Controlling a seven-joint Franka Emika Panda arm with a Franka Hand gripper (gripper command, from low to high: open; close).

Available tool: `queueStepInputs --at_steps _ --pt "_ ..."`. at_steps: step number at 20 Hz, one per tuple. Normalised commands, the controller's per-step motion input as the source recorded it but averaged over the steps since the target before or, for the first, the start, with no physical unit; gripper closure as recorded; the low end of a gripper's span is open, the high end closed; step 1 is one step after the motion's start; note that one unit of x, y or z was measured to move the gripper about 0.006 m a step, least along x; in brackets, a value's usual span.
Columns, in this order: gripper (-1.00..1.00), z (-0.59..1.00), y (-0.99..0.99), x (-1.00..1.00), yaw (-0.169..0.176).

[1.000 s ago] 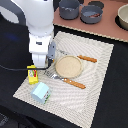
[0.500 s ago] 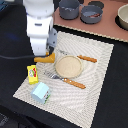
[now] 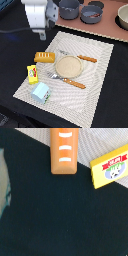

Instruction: Interact with the objects in diverse but meaningful ways.

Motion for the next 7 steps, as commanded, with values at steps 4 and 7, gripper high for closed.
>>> queueStepInputs --at_steps 4,7 --pt "-1.00 -0.03 0.08 0.02 0.000" --pt "-1.00 -0.01 0.43 0.08 0.012"
